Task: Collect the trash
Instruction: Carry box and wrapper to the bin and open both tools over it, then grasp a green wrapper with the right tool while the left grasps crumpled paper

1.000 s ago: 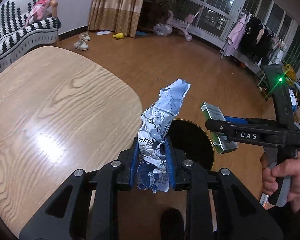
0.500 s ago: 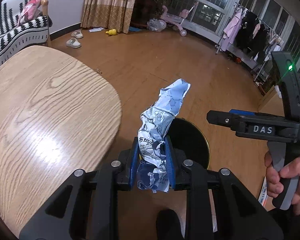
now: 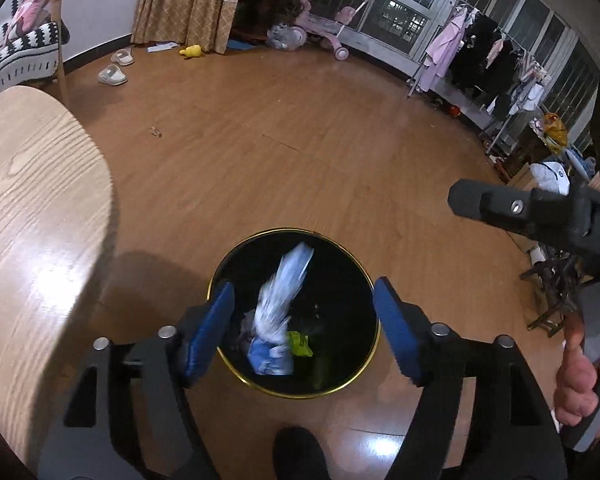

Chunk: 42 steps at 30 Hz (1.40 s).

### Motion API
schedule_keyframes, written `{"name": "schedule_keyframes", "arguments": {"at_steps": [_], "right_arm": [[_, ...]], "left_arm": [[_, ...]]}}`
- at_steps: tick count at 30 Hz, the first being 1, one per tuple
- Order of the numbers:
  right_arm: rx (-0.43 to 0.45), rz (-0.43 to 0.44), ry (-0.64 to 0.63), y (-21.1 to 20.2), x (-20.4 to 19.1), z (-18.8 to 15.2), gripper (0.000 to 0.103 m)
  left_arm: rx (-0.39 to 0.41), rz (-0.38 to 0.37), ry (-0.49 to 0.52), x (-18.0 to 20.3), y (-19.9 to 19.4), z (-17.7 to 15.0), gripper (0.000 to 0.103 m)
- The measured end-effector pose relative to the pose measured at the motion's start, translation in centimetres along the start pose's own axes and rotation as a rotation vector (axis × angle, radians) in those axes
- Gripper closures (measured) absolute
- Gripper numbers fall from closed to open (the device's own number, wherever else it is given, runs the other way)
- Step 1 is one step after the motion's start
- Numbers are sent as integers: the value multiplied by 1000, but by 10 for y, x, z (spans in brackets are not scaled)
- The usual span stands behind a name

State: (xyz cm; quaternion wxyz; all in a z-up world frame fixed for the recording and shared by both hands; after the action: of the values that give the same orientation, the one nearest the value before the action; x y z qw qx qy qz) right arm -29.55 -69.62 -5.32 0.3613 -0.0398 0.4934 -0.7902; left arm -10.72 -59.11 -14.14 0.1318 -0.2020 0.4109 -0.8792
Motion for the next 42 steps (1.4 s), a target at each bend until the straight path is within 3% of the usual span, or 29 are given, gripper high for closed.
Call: {"name": "schedule_keyframes", "arguments": {"at_steps": [3, 6, 10, 18, 26, 34, 38, 42], "right_arm": [[-3, 10, -6, -1, -6, -1, 18], [-7, 27, -33, 1, -24, -2, 17], [-18, 62, -89, 11, -66, -3, 17], [-68, 189, -297, 34, -221, -27, 17], [-123, 327, -488, 42, -381, -83, 17], [-234, 481, -695, 49, -523, -182, 17], [-273, 546, -810, 46, -568, -232, 17], [-314, 615, -904, 44, -612, -281, 17]], "left_arm": [[-3, 12, 2, -2, -1, -3, 31], [10, 30, -9, -14, -15, -5, 22], [74, 90, -39, -47, -64, -5, 12], [180, 276, -209, -156, -181, -24, 10], [223, 532, -389, -278, -297, -93, 10], [271, 759, -671, -409, -408, -195, 10], [271, 898, -786, -473, -447, -246, 10], [276, 912, -901, -518, -461, -286, 10]]}}
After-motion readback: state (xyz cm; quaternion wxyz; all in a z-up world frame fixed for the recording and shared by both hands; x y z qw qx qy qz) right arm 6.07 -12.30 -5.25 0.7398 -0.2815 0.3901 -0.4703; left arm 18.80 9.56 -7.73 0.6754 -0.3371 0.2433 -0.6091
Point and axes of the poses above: each gripper's, at about its wrist camera, not at the fingertips, and y roughly the way its jaws point, x to its right, z to its top, the point moved 4 cm from there along y, roughly the way its jaws point, and after that the axes turned 3 degrees about z, right-handed, at the moved point
